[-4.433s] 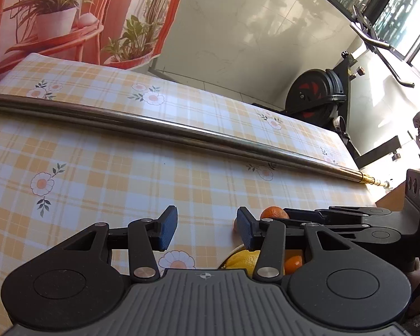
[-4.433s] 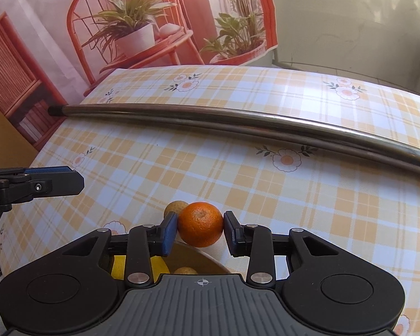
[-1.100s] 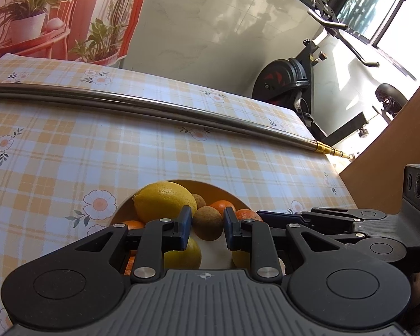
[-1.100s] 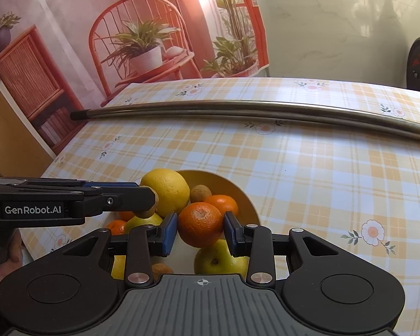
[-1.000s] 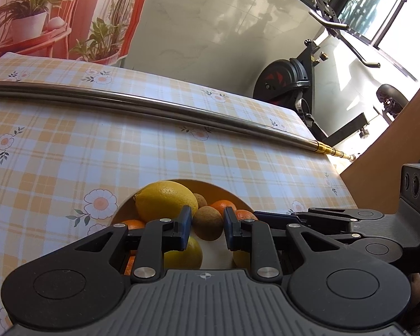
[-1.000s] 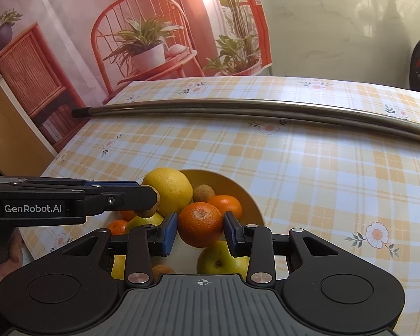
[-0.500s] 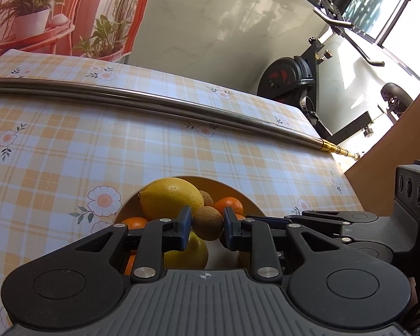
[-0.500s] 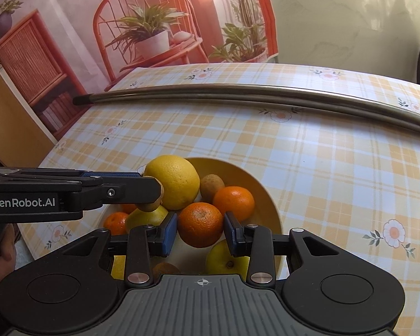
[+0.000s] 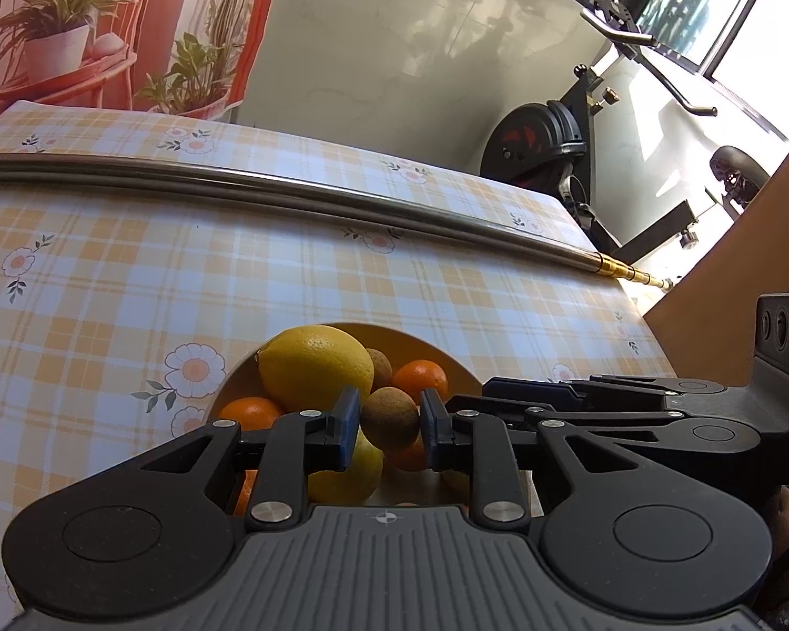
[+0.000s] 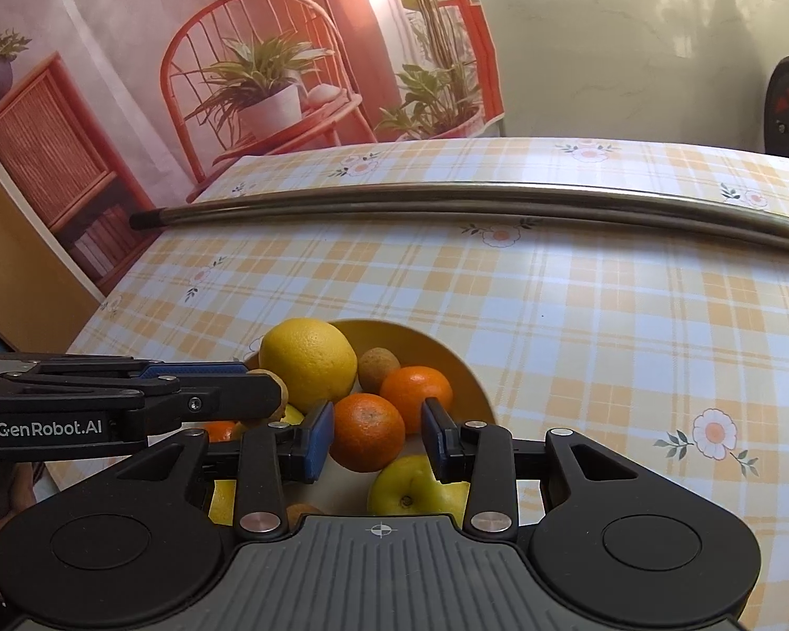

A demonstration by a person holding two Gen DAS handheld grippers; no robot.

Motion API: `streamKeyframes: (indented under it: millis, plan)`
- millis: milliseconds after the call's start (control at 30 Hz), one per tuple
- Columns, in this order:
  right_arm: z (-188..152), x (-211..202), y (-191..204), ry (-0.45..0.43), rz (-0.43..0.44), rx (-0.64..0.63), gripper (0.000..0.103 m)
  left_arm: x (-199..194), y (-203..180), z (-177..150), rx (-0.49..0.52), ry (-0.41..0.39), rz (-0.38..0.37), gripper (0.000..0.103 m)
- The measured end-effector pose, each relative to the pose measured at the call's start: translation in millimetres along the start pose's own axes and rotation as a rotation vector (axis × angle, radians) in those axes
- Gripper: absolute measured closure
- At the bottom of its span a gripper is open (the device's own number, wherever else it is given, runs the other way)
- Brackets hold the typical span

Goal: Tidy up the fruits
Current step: 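Lower the kiwi onto the plate with the left tool while the right tool releases the tangerine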

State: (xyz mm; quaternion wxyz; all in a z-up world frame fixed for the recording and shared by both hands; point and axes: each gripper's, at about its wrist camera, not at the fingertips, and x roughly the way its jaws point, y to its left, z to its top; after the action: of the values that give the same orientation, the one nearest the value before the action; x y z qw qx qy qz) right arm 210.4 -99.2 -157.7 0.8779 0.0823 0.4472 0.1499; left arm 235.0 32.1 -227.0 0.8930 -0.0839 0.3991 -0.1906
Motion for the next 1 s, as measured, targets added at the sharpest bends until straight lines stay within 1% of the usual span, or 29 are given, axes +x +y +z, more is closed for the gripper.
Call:
streamKeyframes:
  millis: [267, 400, 733, 867, 1000]
  plan:
    - [-4.7, -16.1, -11.0, -0.042, -0.017, 0.044, 0.069, -3.1, -9.3, -6.2, 0.042, 0.011, -0.011, 0.077]
    - [-7.5, -23.1, -15.0, -0.06, -0.025, 0.056, 0.069, 3.2, -17.9, -10.9, 0.102, 0.035, -0.015, 0.077]
    - [-15.0, -36.7, -21.1, -0.081, -0.046, 0.071, 0.069, 25.7, -27.5, -13.5, 0.274, 0.11, 0.017, 0.077]
    - [-16.0, -39.1, -23.5, -0.086, -0.06, 0.081, 0.069, 30.7, -32.4, -15.7, 0.319, 0.126, 0.016, 0.077]
    - [-16.8, -41.0, -22.7, -0.089, -0.065, 0.08, 0.069, 34.3, -33.5, -15.3, 0.327, 0.133, 0.014, 0.077]
